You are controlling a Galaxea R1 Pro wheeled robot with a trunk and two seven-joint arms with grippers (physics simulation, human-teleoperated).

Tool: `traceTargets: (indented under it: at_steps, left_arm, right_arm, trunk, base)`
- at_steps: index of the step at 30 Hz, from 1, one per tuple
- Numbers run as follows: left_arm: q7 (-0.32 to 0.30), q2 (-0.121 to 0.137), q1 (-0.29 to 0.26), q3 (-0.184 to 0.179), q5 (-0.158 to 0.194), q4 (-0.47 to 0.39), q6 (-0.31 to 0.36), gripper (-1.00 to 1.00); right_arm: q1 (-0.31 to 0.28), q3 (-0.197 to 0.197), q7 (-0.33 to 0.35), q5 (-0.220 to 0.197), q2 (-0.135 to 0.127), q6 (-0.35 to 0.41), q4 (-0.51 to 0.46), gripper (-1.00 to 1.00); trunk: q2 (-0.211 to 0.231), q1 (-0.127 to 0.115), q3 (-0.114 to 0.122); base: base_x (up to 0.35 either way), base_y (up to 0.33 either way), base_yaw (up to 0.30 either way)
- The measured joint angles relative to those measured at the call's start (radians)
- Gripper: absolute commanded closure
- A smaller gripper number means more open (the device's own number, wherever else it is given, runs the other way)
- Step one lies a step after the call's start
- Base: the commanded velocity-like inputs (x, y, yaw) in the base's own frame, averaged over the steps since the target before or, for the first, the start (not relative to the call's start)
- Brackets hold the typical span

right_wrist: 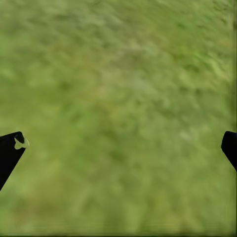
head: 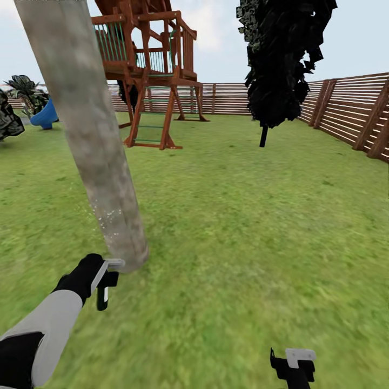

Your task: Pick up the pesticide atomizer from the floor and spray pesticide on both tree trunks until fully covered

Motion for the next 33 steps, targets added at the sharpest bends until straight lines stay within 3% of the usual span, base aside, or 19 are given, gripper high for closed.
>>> traceTargets:
  at_steps: [6,12,28,33]
  left_arm:
    - [-0.009,-0.007,0.020,0.000,0.001,0.003,-0.007,1.00]
    - [-0.009,0.004,0.024,0.003,-0.003,0.002,-0.005,1.00]
    - [0.007,0.014,0.032,0.002,-0.003,0.013,-0.041,1.00]
    - [0.007,0.010,0.033,0.001,0.000,0.009,-0.042,1.00]
  right_arm:
    - [0.000,0.000,0.000,0.000,0.000,0.000,0.000,-1.00]
    - [0.000,0.000,0.001,0.000,0.001,0.000,0.000,-1.00]
    - [0.000,0.000,0.000,0.000,0.003,-0.001,0.000,-1.00]
    - [0.000,0.000,0.001,0.000,0.003,-0.001,-0.001,-1.00]
  trunk:
    - [0.000,0.000,0.000]
    - [0.000,-0.001,0.000]
    - [0.000,-0.001,0.000]
    - [0.000,0.000,0.000]
  base:
    - [0.094,-0.197,0.000]
    - [0.221,-0.203,0.005]
    - [0.247,-0.178,0.249]
    - [0.063,-0.257,0.034]
